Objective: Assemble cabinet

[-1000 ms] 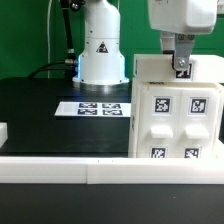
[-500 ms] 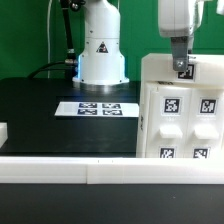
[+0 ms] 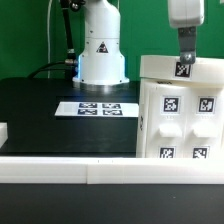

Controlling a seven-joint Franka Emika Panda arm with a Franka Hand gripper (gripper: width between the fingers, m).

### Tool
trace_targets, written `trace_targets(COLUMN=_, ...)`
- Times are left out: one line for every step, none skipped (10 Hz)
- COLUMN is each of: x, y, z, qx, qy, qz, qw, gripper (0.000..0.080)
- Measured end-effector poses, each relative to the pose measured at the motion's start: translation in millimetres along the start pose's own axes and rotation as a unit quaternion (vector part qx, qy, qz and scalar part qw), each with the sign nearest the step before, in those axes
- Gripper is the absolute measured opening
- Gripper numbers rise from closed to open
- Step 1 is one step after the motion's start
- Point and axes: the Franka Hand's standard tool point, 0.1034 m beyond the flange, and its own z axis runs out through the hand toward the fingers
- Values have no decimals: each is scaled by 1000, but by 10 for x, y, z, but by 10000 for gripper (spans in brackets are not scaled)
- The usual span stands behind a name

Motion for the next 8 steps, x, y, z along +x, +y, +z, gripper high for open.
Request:
trace_targets(x=-34, y=-12, z=-58, qx=3, qy=-10, qz=4, qw=1000, gripper=798)
trace_targets(x=-62, y=-18, z=-91, qx=5, qy=-17, qz=10, qw=1000, gripper=797)
trace_targets(x=-58, y=-13, z=-79, qx=4, qy=-17, qz=-13, qw=1000, gripper=797)
trace_targets(x=-60, y=-9, z=-68, qx=3, qy=-16, qz=-13, qw=1000, gripper=797)
trace_targets(x=-54, y=-1, z=-63, qx=0, qy=-13, qz=-64, qw=998, gripper=797)
trace_targets(x=-70, y=-5, z=-64, qx=-10, qy=-11, qz=-148, qw=989, gripper=797)
trace_targets(x=-103, y=-43, z=-84, qx=-14, qy=-13, qz=-224, qw=974, gripper=797)
trace_targets(x=-125, y=-77, z=-97, qx=-13, qy=-15, qz=-289, qw=957, gripper=797)
